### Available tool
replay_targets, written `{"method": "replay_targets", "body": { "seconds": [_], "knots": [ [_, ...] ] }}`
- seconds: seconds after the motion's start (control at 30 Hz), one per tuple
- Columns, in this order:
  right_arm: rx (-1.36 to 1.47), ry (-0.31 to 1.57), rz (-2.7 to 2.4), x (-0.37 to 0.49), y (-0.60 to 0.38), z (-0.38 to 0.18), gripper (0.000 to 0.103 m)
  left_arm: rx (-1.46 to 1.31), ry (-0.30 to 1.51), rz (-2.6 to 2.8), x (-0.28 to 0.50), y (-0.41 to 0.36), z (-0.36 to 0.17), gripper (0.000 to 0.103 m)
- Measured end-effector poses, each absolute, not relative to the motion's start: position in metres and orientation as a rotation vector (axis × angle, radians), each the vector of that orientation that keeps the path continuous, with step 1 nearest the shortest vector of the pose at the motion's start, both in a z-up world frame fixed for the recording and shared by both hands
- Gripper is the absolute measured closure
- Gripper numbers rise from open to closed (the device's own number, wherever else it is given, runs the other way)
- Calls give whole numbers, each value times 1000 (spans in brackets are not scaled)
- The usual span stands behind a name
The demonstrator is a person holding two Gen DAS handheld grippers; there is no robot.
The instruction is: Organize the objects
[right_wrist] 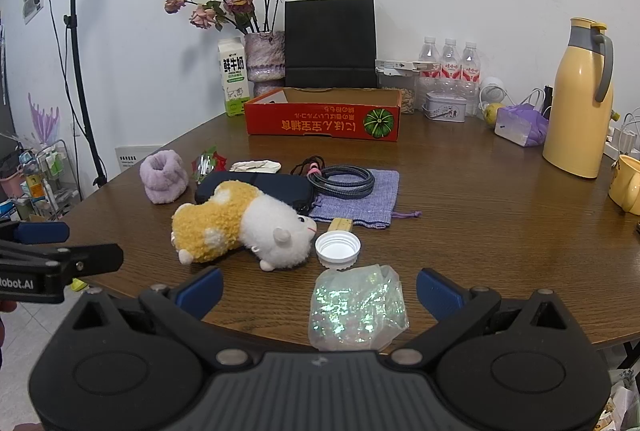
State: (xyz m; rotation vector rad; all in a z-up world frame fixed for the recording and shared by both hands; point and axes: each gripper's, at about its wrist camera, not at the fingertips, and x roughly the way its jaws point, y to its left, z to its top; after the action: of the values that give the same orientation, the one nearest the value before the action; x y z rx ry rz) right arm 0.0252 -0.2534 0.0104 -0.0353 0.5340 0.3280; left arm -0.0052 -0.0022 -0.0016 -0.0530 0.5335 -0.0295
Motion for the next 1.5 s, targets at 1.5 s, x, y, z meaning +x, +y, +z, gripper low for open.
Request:
{"method": "replay_targets", "body": {
  "seconds": [1.5],
  "knots": [
    [-57,559,306,29,-257,2,0,-67,521,-60,-3,-3,-7,0]
  ]
}}
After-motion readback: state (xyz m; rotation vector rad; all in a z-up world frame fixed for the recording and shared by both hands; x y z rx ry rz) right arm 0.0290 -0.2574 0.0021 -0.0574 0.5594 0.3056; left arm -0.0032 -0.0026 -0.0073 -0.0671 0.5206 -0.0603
